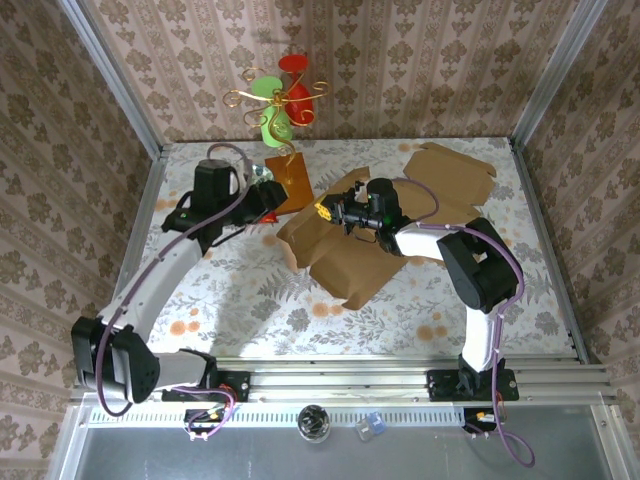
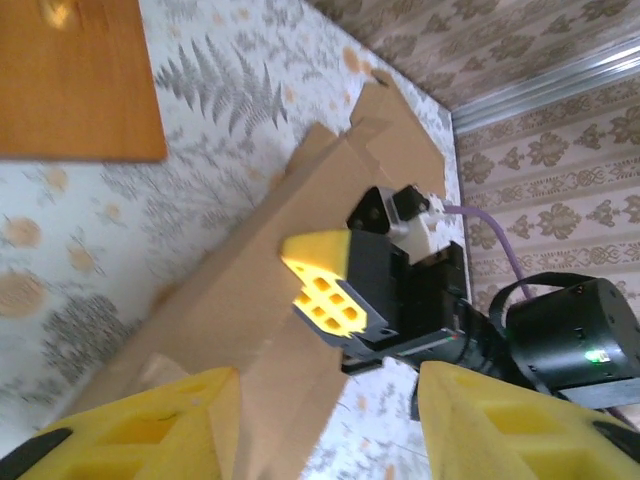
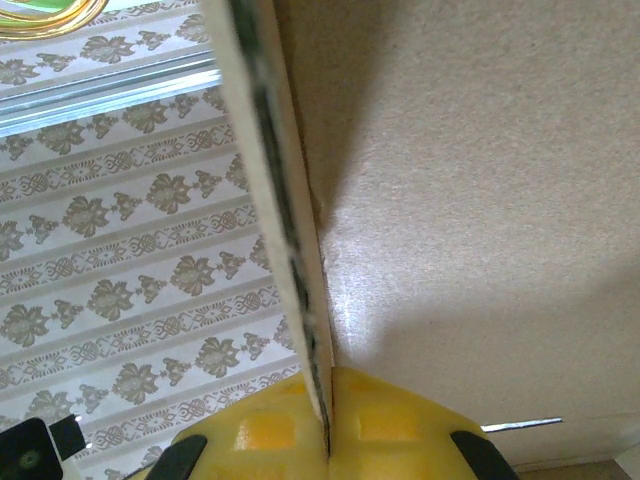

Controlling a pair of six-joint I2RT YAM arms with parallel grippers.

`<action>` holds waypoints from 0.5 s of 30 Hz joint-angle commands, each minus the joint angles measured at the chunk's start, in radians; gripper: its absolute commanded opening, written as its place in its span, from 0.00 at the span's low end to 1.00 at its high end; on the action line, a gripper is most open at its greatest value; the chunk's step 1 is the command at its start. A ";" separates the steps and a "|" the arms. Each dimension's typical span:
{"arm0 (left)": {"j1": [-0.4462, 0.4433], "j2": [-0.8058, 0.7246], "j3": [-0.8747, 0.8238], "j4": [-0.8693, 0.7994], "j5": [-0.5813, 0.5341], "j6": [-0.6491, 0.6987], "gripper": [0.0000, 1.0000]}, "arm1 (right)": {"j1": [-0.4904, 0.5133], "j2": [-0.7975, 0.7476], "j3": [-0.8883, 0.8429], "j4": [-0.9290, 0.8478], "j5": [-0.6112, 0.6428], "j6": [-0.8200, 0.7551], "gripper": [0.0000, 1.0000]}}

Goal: Fold the paper box

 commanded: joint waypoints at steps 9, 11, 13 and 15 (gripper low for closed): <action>-0.066 0.110 0.053 -0.157 -0.101 -0.350 0.42 | 0.007 -0.031 0.013 -0.013 0.019 -0.005 0.00; -0.071 0.124 0.054 -0.144 -0.103 -0.365 0.43 | 0.006 -0.033 0.009 -0.006 0.019 -0.001 0.00; -0.071 0.137 0.061 -0.151 -0.110 -0.371 0.44 | 0.006 -0.033 0.005 -0.003 0.021 0.001 0.00; -0.071 0.147 0.069 -0.174 -0.124 -0.371 0.44 | 0.006 -0.034 0.004 -0.004 0.021 0.001 0.00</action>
